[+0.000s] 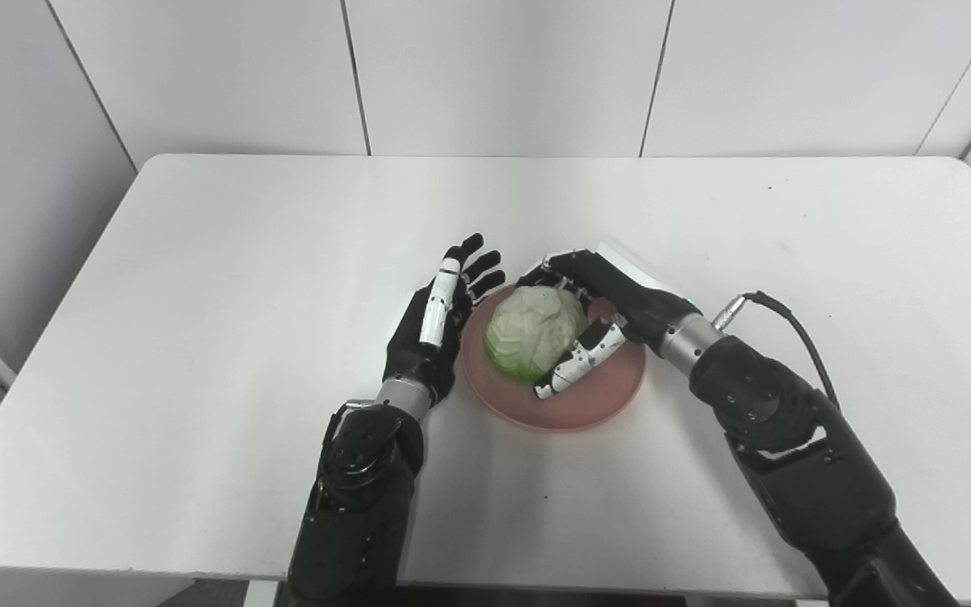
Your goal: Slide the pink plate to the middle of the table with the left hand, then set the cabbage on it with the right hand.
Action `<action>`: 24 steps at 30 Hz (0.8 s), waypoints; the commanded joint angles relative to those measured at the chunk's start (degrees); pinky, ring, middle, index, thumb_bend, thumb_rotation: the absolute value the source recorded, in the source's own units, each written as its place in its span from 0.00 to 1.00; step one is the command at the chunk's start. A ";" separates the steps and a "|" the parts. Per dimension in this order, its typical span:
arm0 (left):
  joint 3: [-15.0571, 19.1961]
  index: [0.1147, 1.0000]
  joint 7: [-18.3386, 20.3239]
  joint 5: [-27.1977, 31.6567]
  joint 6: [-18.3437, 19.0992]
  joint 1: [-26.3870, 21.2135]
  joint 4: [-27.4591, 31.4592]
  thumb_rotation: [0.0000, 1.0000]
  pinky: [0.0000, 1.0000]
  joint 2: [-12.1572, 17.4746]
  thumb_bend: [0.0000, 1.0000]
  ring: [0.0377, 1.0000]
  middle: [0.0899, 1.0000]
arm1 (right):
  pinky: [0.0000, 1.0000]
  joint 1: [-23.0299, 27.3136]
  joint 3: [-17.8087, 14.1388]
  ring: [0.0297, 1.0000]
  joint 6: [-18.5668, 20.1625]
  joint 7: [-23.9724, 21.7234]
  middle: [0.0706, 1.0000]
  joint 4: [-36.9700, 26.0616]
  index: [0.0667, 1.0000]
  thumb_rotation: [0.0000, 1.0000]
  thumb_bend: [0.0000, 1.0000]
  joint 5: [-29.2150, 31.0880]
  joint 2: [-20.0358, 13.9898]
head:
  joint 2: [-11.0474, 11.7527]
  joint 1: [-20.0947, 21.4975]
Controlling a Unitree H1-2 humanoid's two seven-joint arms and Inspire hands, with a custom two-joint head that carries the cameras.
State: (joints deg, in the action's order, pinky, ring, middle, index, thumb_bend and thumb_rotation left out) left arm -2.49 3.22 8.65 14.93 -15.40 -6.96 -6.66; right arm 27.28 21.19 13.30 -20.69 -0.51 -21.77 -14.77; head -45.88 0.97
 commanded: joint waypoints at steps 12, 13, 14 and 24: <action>-0.02 0.90 0.25 -0.55 2.79 0.56 -0.64 1.00 0.88 0.71 0.46 0.88 0.90 | 0.36 -0.71 -0.79 0.39 -7.81 2.21 0.41 -1.12 0.48 0.00 0.53 -3.63 -2.04 | -0.53 0.54; -0.05 0.91 0.32 -0.59 2.68 0.56 -0.67 1.00 0.88 0.75 0.46 0.88 0.90 | 0.36 -0.80 -0.82 0.39 -7.98 2.27 0.41 -1.04 0.48 0.00 0.53 -3.75 -2.00 | -0.53 0.54; -0.02 0.91 0.34 -0.58 2.50 0.58 -0.73 1.00 0.88 0.75 0.46 0.88 0.90 | 0.36 -0.96 -0.79 0.39 -8.24 2.51 0.41 -0.89 0.48 0.00 0.53 -4.01 -1.90 | -0.53 0.54; 0.05 0.90 0.40 -0.59 2.49 0.64 -0.64 1.00 0.86 0.79 0.46 0.87 0.89 | 0.43 -2.42 -0.94 0.45 -8.80 3.56 0.43 -0.84 0.48 0.00 0.53 -5.19 -0.68 | -0.75 1.16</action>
State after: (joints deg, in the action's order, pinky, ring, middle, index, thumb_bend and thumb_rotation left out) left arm -2.44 3.55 8.33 14.94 -15.40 -6.93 -6.47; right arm 23.83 21.04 7.02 -18.88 -0.41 -27.16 -15.85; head -46.58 2.20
